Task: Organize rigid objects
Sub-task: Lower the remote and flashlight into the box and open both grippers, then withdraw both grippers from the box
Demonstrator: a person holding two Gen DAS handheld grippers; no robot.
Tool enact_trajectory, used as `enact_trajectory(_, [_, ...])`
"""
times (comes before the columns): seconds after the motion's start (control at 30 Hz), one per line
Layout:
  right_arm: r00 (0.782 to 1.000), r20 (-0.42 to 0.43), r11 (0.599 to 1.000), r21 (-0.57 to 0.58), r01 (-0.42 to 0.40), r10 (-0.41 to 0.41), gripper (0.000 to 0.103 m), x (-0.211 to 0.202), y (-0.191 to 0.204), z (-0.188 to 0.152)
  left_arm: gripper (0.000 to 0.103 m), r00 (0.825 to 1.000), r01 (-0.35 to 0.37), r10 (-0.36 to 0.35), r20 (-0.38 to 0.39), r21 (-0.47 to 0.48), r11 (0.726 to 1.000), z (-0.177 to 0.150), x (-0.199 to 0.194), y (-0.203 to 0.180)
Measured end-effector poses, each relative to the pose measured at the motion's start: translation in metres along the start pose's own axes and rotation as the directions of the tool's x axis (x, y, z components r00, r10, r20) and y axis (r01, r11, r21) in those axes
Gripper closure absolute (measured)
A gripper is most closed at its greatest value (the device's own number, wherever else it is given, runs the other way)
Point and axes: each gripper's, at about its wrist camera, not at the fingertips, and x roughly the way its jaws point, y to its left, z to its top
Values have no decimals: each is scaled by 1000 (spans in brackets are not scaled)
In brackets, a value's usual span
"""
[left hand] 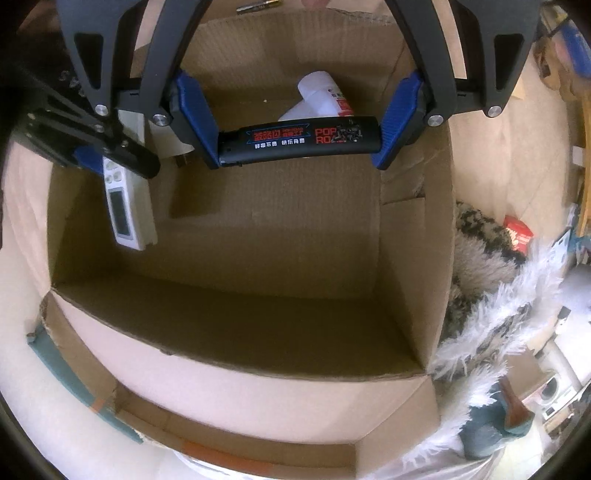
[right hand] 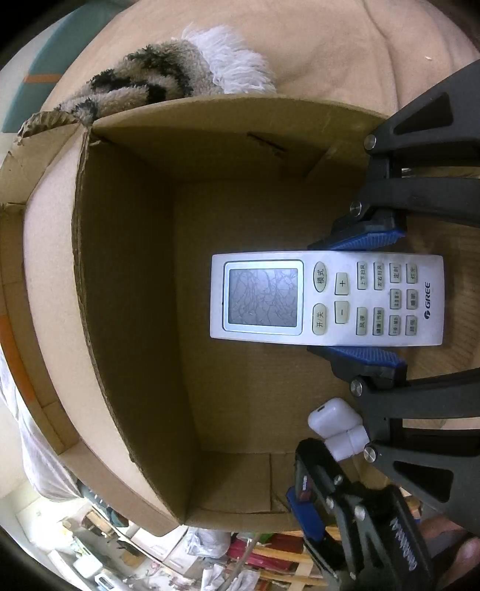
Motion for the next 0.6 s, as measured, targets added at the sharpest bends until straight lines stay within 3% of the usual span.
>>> enact_trajectory(0.13, [1000, -11, 999, 31, -22, 22, 57, 0, -4, 1, 20, 1000, 16, -16, 3, -27, 1000, -2, -1, -2])
enact_trajectory(0.2, [1000, 3, 999, 25, -26, 26, 56, -4, -4, 2, 8, 1000, 27, -27, 10, -38, 999, -2, -4, -2])
enact_trajectory(0.27, [999, 42, 1000, 4, -29, 29, 48, -11, 0, 4, 7, 1000, 25, -24, 19, -38, 999, -2, -8, -4])
enact_trajectory(0.4, [995, 96, 1000, 8, -28, 28, 42, -23, 0, 7, 4, 999, 17, -16, 40, -39, 999, -2, -16, -1])
enact_trajectory(0.5, [992, 124, 1000, 19, 19, -21, 16, -25, -1, 9, 4, 998, 5, -2, 68, -33, 999, -3, -25, -2])
enact_trajectory(0.53, [992, 129, 1000, 28, 12, -15, 10, -26, -3, 9, 4, 998, 4, -2, 70, -33, 999, -3, -27, -1])
enact_trajectory(0.6, [992, 126, 999, 35, -4, 0, 10, -27, -5, 11, 4, 997, 2, 1, 78, -38, 999, -2, -31, -1])
